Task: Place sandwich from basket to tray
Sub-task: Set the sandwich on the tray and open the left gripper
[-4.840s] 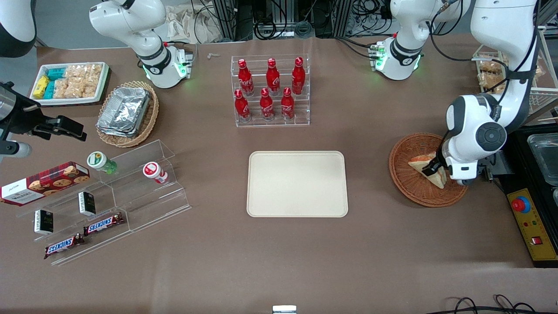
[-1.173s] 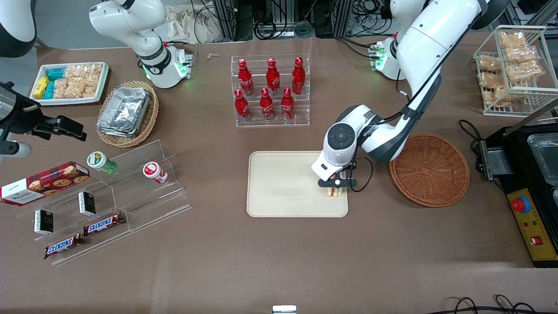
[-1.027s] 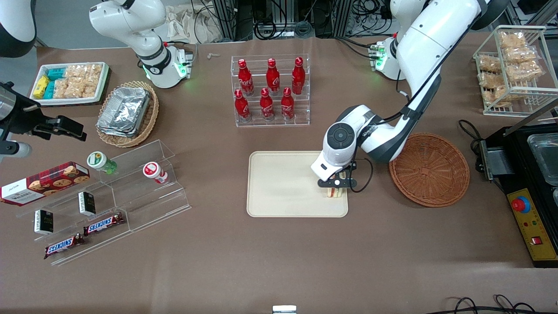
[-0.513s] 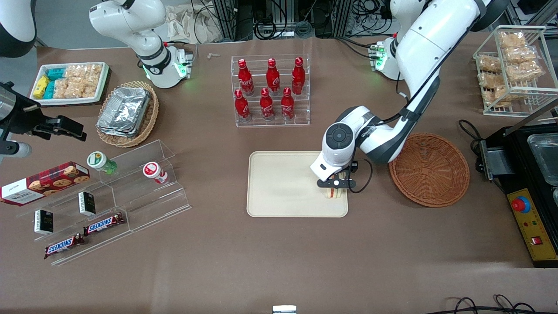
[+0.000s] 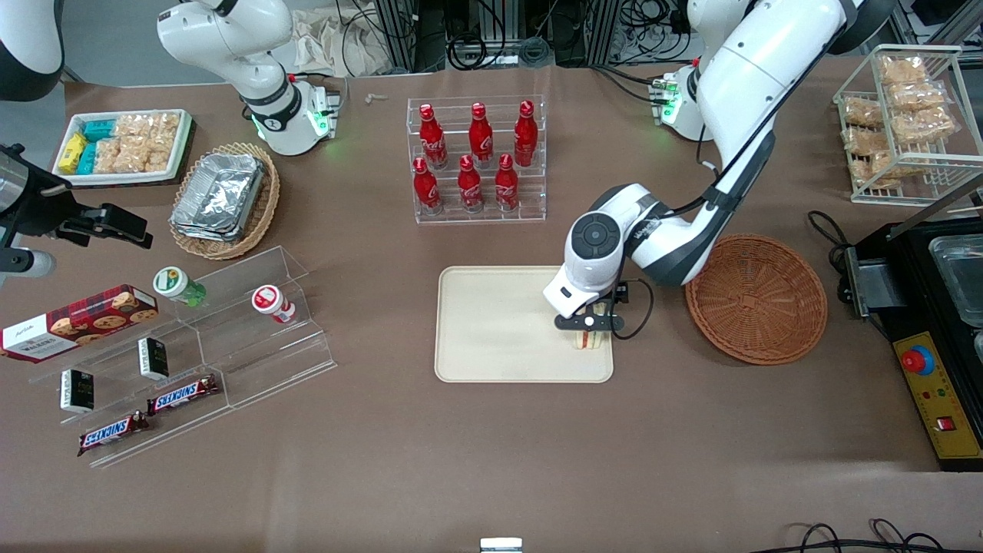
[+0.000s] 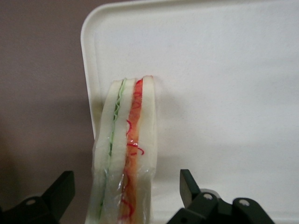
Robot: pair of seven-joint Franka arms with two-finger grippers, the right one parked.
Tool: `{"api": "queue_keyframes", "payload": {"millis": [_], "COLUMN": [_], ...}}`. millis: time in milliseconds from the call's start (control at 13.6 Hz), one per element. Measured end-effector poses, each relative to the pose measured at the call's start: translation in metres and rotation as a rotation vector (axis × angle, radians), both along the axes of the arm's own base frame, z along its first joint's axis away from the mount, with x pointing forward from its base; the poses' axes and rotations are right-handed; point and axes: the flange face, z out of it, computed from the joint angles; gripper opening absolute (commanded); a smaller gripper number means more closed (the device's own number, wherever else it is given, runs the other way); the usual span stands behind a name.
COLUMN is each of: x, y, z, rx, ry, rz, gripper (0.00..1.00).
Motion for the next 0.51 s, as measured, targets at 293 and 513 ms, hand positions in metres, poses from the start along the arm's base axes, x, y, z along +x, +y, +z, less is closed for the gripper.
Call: {"api": "queue_keyframes", "payload": {"millis": [293,513], "x": [-0.001,-0.009], "y": [-0.003,-0.002], "z": [0.064,0.105], "rx": [-0.019,-0.041], "ry": [-0.039,-0.031], "rz": [0.046,0.095], "gripper": [1.00,1.00]}}
